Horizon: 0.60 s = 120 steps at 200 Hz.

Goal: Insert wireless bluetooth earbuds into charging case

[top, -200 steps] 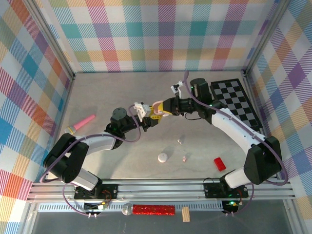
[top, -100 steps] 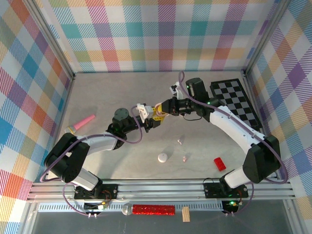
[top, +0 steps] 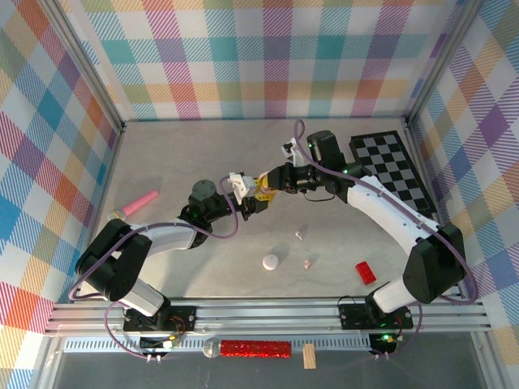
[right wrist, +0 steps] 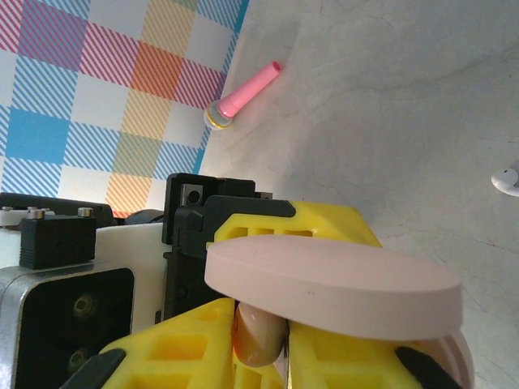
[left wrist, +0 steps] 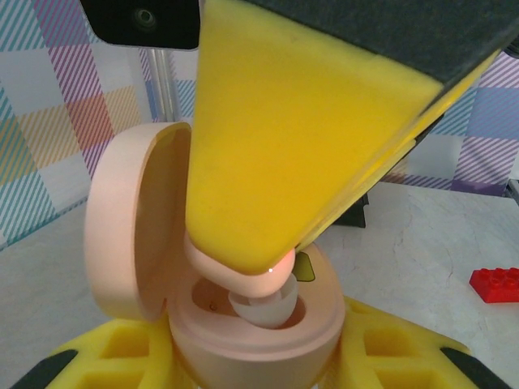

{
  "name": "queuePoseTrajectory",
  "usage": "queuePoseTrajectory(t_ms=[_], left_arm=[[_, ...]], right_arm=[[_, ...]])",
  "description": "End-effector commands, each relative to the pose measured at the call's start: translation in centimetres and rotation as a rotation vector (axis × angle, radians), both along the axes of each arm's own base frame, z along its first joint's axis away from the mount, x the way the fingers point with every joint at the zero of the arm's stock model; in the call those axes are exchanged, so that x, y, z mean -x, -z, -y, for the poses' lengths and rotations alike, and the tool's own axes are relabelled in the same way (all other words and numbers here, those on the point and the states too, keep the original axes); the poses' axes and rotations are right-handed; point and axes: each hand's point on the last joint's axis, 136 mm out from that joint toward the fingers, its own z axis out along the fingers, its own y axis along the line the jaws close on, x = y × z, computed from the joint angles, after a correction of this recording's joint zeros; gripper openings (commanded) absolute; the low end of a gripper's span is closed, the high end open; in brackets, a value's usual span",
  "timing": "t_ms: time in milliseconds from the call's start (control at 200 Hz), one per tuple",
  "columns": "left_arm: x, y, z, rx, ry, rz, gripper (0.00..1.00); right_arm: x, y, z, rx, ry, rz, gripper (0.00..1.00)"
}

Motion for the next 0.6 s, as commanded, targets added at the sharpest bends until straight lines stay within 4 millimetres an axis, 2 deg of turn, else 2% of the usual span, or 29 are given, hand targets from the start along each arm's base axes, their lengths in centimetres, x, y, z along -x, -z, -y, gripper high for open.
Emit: queuePoseTrajectory(t_ms=[0,595], left_arm=[[-0.21,-3.46,0.48,0.08,0.005,0.099,0.3],[-0.13,-3.67,0.53,0.081,0.011,0.102,0.3]], right_arm=[[0.42,0.51,0.36,0.045,0.001,-0.006,0.2],[0.4,0.47,1.16,0.093,0.02,0.025,0.25]])
